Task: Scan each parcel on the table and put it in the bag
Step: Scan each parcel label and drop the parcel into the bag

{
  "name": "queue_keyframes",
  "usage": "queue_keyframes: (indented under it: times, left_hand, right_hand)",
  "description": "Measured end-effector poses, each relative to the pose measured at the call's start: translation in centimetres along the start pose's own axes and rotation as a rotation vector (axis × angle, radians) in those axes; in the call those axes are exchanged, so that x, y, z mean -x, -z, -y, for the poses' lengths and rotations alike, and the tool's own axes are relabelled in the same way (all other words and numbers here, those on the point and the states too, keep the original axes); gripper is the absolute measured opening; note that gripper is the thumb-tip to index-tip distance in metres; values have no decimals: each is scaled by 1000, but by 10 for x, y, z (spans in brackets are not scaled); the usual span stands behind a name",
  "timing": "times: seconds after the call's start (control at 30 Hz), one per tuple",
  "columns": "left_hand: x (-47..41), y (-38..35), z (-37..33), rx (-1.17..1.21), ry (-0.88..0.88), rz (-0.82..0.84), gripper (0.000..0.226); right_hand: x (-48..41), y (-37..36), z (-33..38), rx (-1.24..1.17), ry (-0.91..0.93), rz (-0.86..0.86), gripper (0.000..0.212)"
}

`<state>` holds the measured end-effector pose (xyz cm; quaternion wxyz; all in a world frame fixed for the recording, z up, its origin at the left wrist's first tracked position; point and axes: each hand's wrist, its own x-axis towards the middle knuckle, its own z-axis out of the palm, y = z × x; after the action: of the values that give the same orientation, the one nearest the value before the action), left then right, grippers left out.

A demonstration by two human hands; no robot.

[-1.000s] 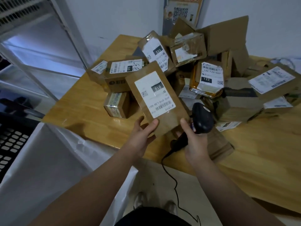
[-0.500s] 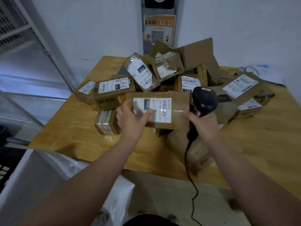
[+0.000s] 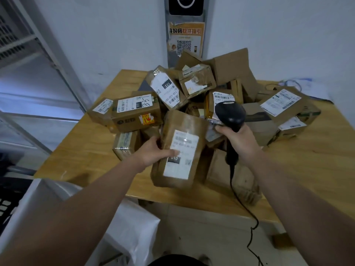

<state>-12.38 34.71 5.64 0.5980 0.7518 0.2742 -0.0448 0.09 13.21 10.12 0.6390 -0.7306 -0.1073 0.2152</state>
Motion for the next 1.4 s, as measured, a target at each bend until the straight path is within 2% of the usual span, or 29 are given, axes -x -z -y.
queue_keyframes:
  times: [0.1, 0.2, 0.27, 0.37, 0.47, 0.57, 0.67, 0.8, 0.97, 1.13, 1.4]
  left_hand:
    - [3, -12, 10, 225, -5, -176, 82]
    - [5, -30, 9, 269, -37, -232, 85]
    - [7, -35, 7, 230, -71, -200, 77]
    - [8, -31, 6, 172, -60, -65, 54]
    - [4, -19, 9, 103, -22, -60, 42]
    - [-1, -8, 15, 161, -2, -93, 47]
    - [-8, -1, 25, 171, 18, -131, 61]
    - [-11, -2, 32, 225, 32, -129, 64]
    - [-11, -14, 31, 232, 1, -135, 56]
    - [-11, -19, 30, 207, -9, -142, 56]
    - [-12, -23, 33, 198, -29, -151, 53]
  right_hand:
    - [12, -14, -10, -86, -122, 35, 17]
    - [24, -36, -20, -92, -160, 114, 17]
    - [26, -46, -25, -93, -134, 98, 22]
    - [24, -49, -28, -95, -145, 48, 33]
    - [21, -44, -26, -70, -154, 88, 31]
    - [22, -42, -21, 18, -122, 103, 27]
    - [25, -39, -21, 63, -107, 111, 12]
    - [35, -40, -24, 191, -58, 153, 23]
    - [46, -43, -26, 205, -14, 103, 16]
    - [48, -35, -25, 239, -77, 49, 29]
    - [56, -31, -24, 262, -82, 74, 31]
